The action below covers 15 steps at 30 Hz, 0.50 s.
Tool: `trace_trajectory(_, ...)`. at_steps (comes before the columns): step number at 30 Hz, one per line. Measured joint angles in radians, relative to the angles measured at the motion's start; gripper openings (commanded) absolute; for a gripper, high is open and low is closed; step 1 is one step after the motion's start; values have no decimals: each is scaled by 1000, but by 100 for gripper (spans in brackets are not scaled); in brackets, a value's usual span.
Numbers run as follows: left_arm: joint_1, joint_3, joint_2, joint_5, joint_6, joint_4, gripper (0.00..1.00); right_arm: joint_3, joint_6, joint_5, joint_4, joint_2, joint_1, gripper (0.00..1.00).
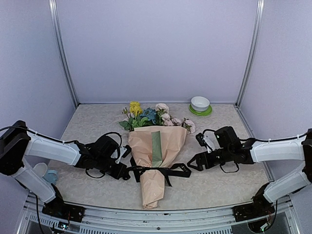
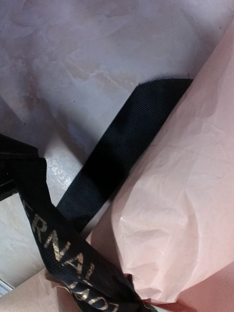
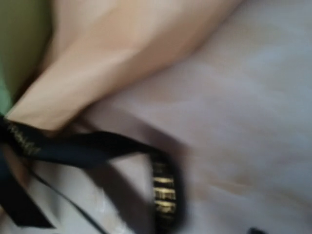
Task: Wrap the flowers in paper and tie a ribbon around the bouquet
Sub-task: Tie the half-tied ribbon around the folded bouquet.
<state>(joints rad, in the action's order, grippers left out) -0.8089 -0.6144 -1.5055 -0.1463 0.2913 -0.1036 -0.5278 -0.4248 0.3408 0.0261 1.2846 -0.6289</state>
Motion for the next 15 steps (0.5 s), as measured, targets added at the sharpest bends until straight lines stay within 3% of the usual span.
trace_trajectory(4, 0, 0, 3, 0, -4, -3, 0, -74, 30, -11, 24, 120, -114, 85)
trace_trajectory(6, 0, 0, 5, 1, -5, -3, 0, -91, 40, -27, 46, 169, -152, 79)
trace_trajectory(8, 0, 0, 8, 2, -6, -6, 0, -101, 58, -35, 58, 217, -175, 60)
trace_trajectory(11, 0, 0, 9, 5, -8, -10, 0, -130, 72, -40, 47, 263, -185, 10)
trace_trajectory(12, 0, 0, 9, 5, -8, -11, 0, -137, 68, -50, 48, 278, -187, 0)
trace_trajectory(15, 0, 0, 13, 11, -8, -12, 0, -139, 36, -96, 50, 295, -187, 0)
